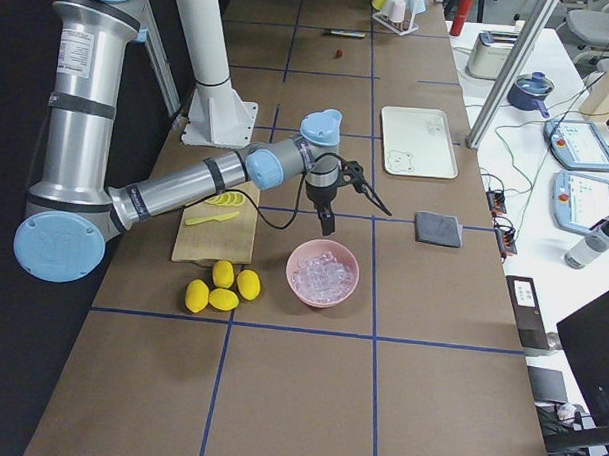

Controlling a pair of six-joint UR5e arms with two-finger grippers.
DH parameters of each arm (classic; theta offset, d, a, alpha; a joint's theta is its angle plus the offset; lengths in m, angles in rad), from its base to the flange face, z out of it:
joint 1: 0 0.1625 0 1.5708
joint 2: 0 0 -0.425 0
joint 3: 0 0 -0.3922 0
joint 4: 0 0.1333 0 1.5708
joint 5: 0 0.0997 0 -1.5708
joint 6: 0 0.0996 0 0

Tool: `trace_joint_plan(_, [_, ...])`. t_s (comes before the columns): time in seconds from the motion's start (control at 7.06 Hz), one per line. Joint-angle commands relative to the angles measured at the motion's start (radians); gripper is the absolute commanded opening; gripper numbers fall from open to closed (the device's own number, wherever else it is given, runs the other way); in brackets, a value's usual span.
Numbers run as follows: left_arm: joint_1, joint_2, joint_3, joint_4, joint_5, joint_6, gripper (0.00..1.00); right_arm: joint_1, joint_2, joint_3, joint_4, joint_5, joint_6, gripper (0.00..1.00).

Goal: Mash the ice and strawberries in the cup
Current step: 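Raise the right gripper and move it back over the pink bowl, then close the right gripper on more ice cubes in the pink bowl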

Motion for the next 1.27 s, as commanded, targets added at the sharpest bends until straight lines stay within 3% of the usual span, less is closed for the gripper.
trace_joint_plan(0.0, [0.002, 0.000, -0.004, 0.001, 0.000, 0.000, 1.00, 0.006, -0.010, -0.041, 0.028, 0.003, -0.034, 0.99])
trace_joint_plan(0.28, [0.002, 0.000, -0.004, 0.001, 0.000, 0.000, 1.00, 0.004, -0.021, -0.149, 0.192, 0.027, -0.022, 0.99])
trace_joint_plan(0.57, [0.002, -0.001, -0.004, 0.001, 0.000, -0.013, 1.00, 0.001, -0.015, -0.204, 0.192, 0.034, -0.021, 0.96])
trace_joint_plan(1.13, [0.002, -0.001, -0.004, 0.001, 0.000, -0.013, 1.00, -0.041, -0.007, -0.239, 0.189, 0.044, -0.038, 0.77])
